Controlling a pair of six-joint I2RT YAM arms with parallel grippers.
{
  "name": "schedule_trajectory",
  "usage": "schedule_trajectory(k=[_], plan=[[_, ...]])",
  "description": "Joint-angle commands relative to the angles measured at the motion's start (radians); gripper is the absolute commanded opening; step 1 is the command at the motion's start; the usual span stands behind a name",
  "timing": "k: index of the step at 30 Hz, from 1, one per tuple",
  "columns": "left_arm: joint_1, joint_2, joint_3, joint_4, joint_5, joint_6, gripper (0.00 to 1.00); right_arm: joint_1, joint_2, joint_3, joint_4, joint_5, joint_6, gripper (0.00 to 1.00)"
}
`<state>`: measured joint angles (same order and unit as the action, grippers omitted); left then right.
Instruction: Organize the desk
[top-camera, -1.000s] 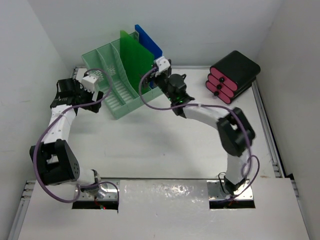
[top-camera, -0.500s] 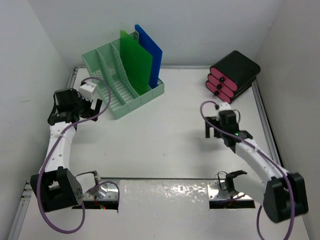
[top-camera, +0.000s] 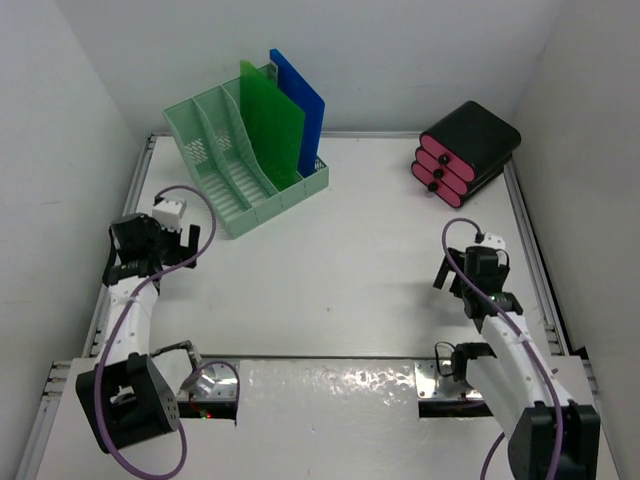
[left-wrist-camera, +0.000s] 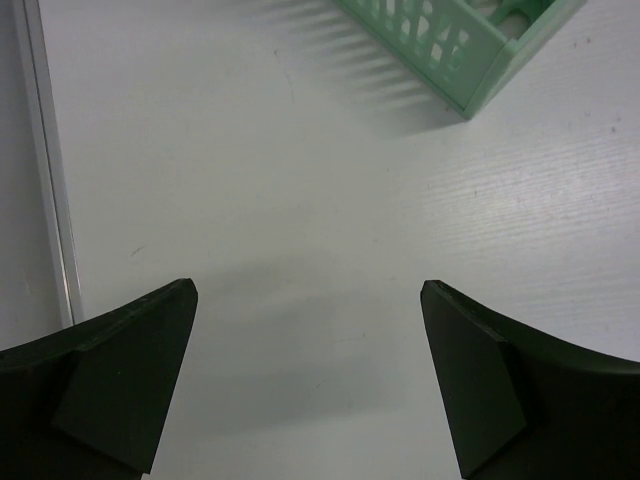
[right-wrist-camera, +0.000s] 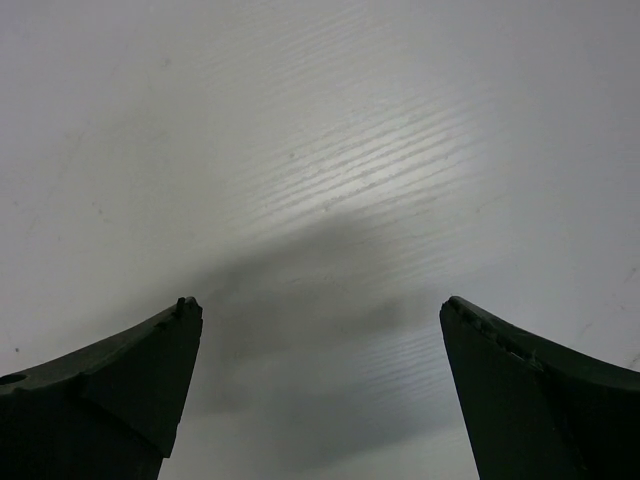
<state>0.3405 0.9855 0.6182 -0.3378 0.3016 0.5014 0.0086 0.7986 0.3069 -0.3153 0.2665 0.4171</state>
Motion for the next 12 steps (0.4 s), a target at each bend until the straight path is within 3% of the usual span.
schedule_trajectory(k=[1, 12], plan=[[0.005, -0.027, -0.041, 0.132, 0.033, -0.067, 0.93, -0.002, -0.067, 0.015, 0.018, 0.095, 0.077, 0.99], [0.005, -0.008, -0.087, 0.166, 0.045, -0.067, 0.92, -0.002, -0.213, -0.103, 0.145, 0.111, 0.088, 0.99]])
